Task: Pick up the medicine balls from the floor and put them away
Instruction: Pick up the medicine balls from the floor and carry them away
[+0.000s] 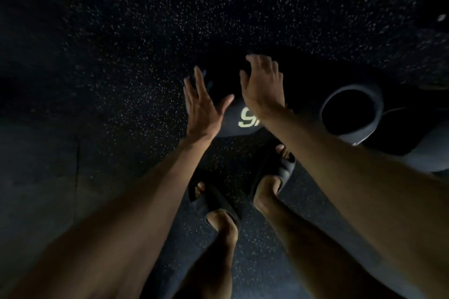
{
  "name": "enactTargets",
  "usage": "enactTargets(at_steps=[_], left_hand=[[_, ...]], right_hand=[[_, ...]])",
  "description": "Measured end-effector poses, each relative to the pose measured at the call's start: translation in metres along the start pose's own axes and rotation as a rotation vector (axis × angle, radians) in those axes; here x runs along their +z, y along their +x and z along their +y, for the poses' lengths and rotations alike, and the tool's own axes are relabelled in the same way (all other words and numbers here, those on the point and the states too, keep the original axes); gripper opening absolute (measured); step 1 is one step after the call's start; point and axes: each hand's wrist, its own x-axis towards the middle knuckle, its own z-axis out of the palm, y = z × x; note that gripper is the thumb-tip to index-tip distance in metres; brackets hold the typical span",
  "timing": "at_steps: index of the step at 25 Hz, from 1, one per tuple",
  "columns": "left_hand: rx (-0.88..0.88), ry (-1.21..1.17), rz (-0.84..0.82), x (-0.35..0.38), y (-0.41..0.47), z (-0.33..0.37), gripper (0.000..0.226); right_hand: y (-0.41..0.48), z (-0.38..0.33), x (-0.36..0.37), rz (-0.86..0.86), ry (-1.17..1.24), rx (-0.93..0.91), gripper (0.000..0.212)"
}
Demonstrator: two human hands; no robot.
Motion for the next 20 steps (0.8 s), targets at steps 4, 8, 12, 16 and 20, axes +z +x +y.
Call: enactTargets(at_steps=[4, 8, 12, 16, 20], left_hand=[[-0.189, -0.031, 0.199, -0.017, 0.058, 0.05, 0.102], [-0.013, 0.101, 0.215, -0.02, 0.074, 0.061, 0.079], [0.072, 0.174, 0.08, -0.01, 0.064, 0.042, 0.085], [0.113, 0.201, -0.012, -0.019, 0.083, 0.06, 0.078], [0.067, 0.21, -0.156, -0.038, 0.091, 0.076, 0.076]], right_hand=[[-0.047, 0.023, 0.006, -0.138, -0.054, -0.118, 0.07], [0.004, 0.013, -0.004, -0.169, 0.036, -0.049, 0.082], [0.065, 0.017, -0.028, -0.225, 0.124, 0.043, 0.077], [0.071, 0.031, -0.037, -0.22, 0.123, 0.098, 0.08], [0.055, 0.03, -0.046, -0.27, 0.091, 0.12, 0.072]])
